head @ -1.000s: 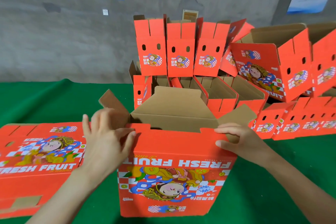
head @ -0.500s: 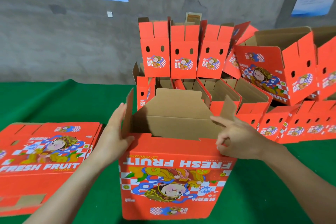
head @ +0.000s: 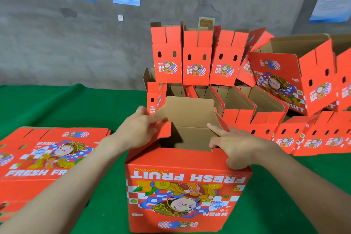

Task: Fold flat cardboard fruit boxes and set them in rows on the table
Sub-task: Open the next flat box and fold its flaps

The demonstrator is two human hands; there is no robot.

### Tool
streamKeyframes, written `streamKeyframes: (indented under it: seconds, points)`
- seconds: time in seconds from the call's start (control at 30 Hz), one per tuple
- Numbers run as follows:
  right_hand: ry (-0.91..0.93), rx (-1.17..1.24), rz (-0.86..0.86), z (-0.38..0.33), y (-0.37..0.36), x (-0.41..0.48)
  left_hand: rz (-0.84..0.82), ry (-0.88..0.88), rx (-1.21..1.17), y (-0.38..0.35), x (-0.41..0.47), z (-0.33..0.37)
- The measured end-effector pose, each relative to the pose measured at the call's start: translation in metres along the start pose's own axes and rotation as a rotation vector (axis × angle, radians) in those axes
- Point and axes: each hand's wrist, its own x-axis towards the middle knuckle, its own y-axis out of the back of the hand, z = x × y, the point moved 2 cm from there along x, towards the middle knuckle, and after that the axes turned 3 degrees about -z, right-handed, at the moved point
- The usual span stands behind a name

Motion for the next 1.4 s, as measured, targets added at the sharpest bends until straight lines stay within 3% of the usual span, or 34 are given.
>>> streamKeyframes:
  seconds: [0.07,0.17,0.37,0.5,0.6,0.67,0.77,0.9,1.17,1.4]
  points:
    - [0.049,0.004,0.078,0.001,-0.003,-0.002,-0.089,-0.003,0.125,-0.013,0.014,0.002]
    - [0.216,0.107,0.239,0.008,-0.017,-0.004,-0.173,-0.015,-0.085,-0.025,0.025,-0.006]
    - [0.397,0.478,0.722,0.018,-0.043,-0.012,-0.067,-0.123,-0.339,-0.026,0.022,-0.010]
    - [0.331,0.692,0.860,0.020,-0.044,-0.007,0.031,-0.117,-0.394,-0.025,0.017,-0.011]
    - [0.207,0.948,0.874,0.023,-0.042,-0.003,0.086,-0.144,-0.394,-0.023,0.017,-0.010]
    - [0.120,0.993,0.893,0.024,-0.040,-0.001,0.119,-0.197,-0.358,-0.020,0.013,-0.005]
    - [0.038,0.952,0.863,0.021,-0.037,0.006,0.076,-0.197,-0.387,-0.020,0.009,-0.002]
    - [0.019,0.731,0.719,0.015,-0.040,0.017,-0.130,0.007,-0.548,-0.014,0.008,-0.006]
    - [-0.069,0.642,0.420,0.018,-0.029,0.030,-0.194,0.124,-0.262,-0.024,0.013,0.005]
    - [-0.094,0.525,0.408,0.011,-0.030,0.029,-0.281,0.172,-0.045,-0.028,0.012,0.015]
